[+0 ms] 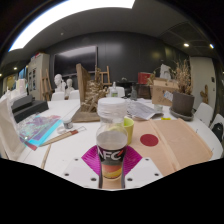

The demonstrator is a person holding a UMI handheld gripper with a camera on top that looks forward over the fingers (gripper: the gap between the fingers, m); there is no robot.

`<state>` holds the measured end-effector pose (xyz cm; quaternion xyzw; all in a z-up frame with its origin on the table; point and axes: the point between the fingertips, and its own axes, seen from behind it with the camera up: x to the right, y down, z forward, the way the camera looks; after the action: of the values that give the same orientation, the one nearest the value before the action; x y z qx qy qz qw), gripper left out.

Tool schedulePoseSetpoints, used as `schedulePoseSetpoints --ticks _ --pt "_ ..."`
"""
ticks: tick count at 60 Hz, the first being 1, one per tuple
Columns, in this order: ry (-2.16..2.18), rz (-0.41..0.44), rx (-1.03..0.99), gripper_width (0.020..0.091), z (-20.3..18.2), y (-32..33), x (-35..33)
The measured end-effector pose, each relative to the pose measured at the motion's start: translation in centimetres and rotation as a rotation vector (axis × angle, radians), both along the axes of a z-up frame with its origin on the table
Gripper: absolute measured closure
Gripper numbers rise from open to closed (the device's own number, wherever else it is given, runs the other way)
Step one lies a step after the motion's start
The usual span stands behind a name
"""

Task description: Pour water

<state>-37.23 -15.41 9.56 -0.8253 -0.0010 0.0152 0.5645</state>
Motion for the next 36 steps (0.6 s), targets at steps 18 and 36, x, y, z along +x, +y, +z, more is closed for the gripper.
schedulePoseSetpoints --ticks 18,36 --pt "0.493 0.027 0.168 0.0862 12.3 8.9 -6.2" --pt "1.381 -0.066 0.044 0.0865 12.7 15.8 -7.7"
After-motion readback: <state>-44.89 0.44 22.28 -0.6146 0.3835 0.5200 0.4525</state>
